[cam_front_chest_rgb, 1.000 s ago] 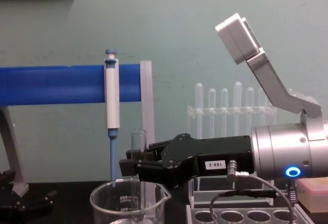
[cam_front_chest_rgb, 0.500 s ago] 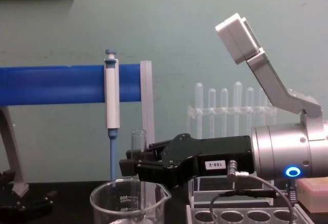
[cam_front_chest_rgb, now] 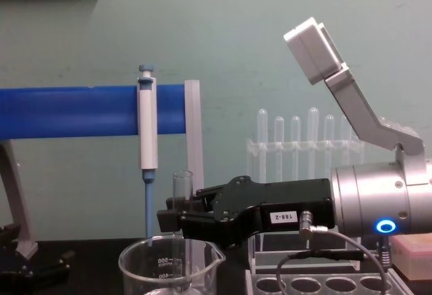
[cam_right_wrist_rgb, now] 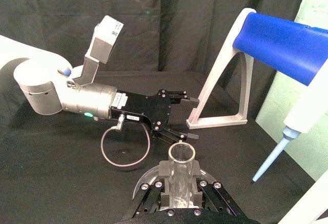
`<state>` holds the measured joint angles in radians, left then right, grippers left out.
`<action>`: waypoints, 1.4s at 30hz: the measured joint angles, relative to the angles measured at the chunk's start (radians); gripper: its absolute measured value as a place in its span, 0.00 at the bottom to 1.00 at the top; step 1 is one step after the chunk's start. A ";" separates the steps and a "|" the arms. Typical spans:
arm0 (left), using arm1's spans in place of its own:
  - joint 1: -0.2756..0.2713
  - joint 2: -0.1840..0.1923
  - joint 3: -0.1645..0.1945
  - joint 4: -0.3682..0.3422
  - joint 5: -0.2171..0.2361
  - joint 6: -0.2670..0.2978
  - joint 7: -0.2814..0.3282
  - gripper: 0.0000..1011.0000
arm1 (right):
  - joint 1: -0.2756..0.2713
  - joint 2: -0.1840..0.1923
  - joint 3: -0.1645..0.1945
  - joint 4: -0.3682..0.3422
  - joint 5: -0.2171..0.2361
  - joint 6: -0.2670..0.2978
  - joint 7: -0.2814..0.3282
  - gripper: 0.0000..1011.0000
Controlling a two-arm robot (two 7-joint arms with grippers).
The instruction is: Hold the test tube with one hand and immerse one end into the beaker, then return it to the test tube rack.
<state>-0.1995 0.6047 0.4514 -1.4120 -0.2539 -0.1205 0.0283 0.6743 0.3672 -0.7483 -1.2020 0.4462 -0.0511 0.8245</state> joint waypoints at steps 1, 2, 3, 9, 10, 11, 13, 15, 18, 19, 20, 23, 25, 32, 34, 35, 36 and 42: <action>0.000 0.000 0.000 0.000 0.000 0.000 0.000 0.99 | 0.000 0.000 0.000 0.000 0.000 0.000 0.000 0.22; 0.000 0.000 0.000 0.000 0.000 0.000 0.000 0.99 | 0.000 0.000 0.000 0.000 0.000 0.000 0.000 0.22; 0.000 0.000 0.000 0.000 0.000 0.000 0.000 0.99 | 0.000 0.000 0.000 0.000 0.000 0.000 0.000 0.22; 0.000 0.000 0.000 0.000 0.000 0.000 0.000 0.99 | 0.000 0.000 0.000 0.000 0.000 0.000 0.000 0.22; 0.000 0.000 0.000 0.000 0.000 0.000 0.000 0.99 | 0.000 0.000 0.000 0.000 0.000 0.000 0.000 0.22; 0.000 0.000 0.000 0.000 0.000 0.000 0.000 0.99 | 0.000 0.000 0.000 0.000 0.000 0.000 0.000 0.22; 0.000 0.000 0.000 0.000 0.000 0.000 0.000 0.99 | 0.000 0.000 0.000 0.000 0.000 0.000 0.000 0.22; 0.000 0.000 0.000 0.000 0.000 0.000 0.000 0.99 | 0.000 0.000 0.000 0.000 0.000 0.000 0.000 0.22; 0.000 0.000 0.000 0.000 0.000 0.000 0.000 0.99 | 0.000 0.000 0.000 0.000 0.000 0.000 0.000 0.22; 0.000 0.000 0.000 0.000 0.000 0.000 0.000 0.99 | 0.000 0.000 0.000 0.000 0.000 0.000 0.000 0.22; 0.000 0.000 0.000 0.000 0.000 0.000 0.000 0.99 | 0.000 0.000 0.000 0.000 0.000 0.000 0.000 0.22; 0.000 0.000 0.000 0.000 0.000 0.000 0.000 0.99 | 0.000 0.000 0.000 0.000 0.000 0.000 0.000 0.22; 0.000 0.000 0.000 0.000 0.000 0.000 0.000 0.99 | 0.000 0.000 0.000 0.000 0.000 0.000 0.000 0.22; 0.000 0.000 0.000 0.000 0.000 0.000 0.000 0.99 | 0.000 0.000 0.000 0.000 0.000 0.000 0.000 0.22; 0.000 0.000 0.000 0.000 0.000 0.000 0.000 0.99 | 0.000 0.000 0.000 0.000 0.000 0.000 0.000 0.22; 0.000 0.000 0.000 0.000 0.000 0.000 0.000 0.99 | 0.000 0.000 0.000 0.000 0.000 0.000 0.000 0.22; 0.000 0.000 0.000 0.000 0.000 0.000 0.000 0.99 | 0.000 0.000 0.000 0.000 0.000 0.000 0.000 0.22; 0.000 0.000 0.000 0.000 0.000 0.000 0.000 0.99 | 0.000 0.000 0.000 0.000 0.000 0.000 0.000 0.22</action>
<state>-0.1995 0.6047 0.4514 -1.4120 -0.2539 -0.1205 0.0283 0.6743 0.3673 -0.7483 -1.2020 0.4462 -0.0511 0.8245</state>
